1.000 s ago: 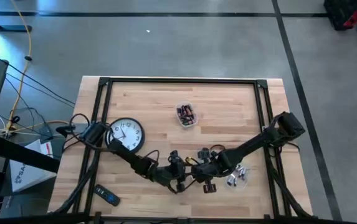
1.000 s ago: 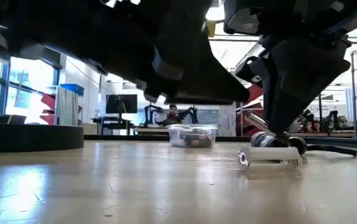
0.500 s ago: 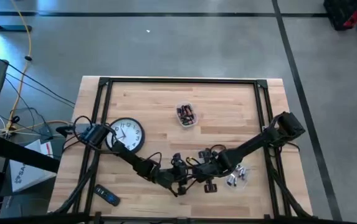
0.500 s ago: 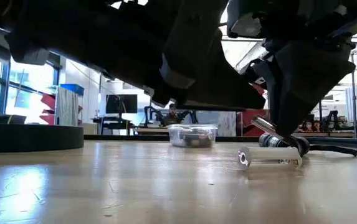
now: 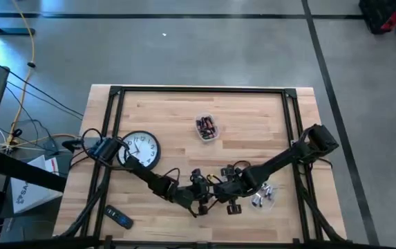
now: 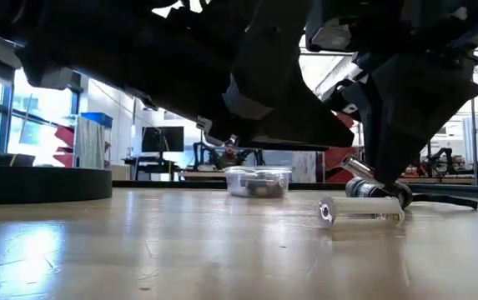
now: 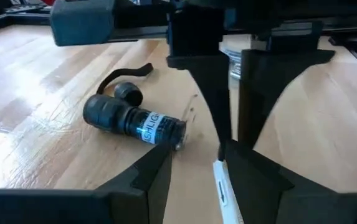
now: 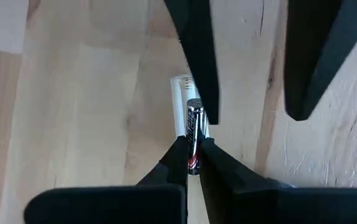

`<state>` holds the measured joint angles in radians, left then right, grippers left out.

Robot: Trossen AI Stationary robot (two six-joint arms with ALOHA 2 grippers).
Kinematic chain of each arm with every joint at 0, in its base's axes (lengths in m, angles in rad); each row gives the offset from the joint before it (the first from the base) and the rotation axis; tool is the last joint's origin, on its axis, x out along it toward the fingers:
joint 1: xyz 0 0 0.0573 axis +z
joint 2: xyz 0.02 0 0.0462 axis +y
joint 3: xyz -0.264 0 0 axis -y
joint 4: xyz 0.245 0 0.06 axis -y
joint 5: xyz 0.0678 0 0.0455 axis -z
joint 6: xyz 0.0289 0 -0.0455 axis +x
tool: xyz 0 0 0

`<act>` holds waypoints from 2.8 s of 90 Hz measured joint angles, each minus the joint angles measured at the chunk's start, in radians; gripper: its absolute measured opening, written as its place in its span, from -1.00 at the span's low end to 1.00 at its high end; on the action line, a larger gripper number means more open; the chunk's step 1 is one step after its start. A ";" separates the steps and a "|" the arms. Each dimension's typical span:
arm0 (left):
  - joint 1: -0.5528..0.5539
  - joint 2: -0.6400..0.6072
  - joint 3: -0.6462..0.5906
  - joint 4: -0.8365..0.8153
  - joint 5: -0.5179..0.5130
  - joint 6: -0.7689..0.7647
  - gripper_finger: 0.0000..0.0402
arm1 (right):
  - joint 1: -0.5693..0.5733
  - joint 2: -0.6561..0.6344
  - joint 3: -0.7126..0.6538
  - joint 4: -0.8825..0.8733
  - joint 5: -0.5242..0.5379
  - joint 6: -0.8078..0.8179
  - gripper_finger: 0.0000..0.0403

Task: Insert battery
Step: Insert the silver battery into the battery holder

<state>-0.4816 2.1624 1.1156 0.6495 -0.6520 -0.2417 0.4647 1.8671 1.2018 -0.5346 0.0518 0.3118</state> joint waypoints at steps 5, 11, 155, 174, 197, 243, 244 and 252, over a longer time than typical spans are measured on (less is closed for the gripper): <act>0.001 0.000 0.000 0.000 0.000 0.000 -0.34 | 0.000 0.000 0.000 0.000 0.000 -0.002 -1.00; 0.002 0.000 0.000 0.000 0.002 -0.010 -0.34 | 0.000 0.000 0.000 0.000 0.000 -0.005 -1.00; -0.005 0.026 0.002 -0.025 0.069 -0.061 -0.34 | 0.001 0.001 0.000 0.001 -0.024 -0.057 -1.00; -0.003 0.026 0.002 -0.025 0.083 -0.062 -0.34 | 0.001 0.001 0.000 0.028 -0.024 -0.063 -1.00; -0.003 0.026 0.002 -0.025 0.084 -0.061 -0.34 | 0.001 0.001 0.000 0.039 -0.017 -0.069 -1.00; -0.002 0.026 0.001 -0.031 0.086 -0.061 -0.34 | 0.001 0.001 0.000 0.035 -0.002 -0.059 -1.00; -0.002 0.026 0.001 -0.031 0.087 -0.061 -0.34 | 0.001 0.001 0.000 0.035 -0.002 -0.059 -1.00; -0.002 0.026 0.001 -0.036 0.091 -0.061 -0.34 | 0.001 0.000 0.000 0.035 -0.002 -0.059 -1.00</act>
<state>-0.4835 2.1883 1.1168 0.6138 -0.5610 -0.3031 0.4656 1.8675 1.2018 -0.4999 0.0494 0.2531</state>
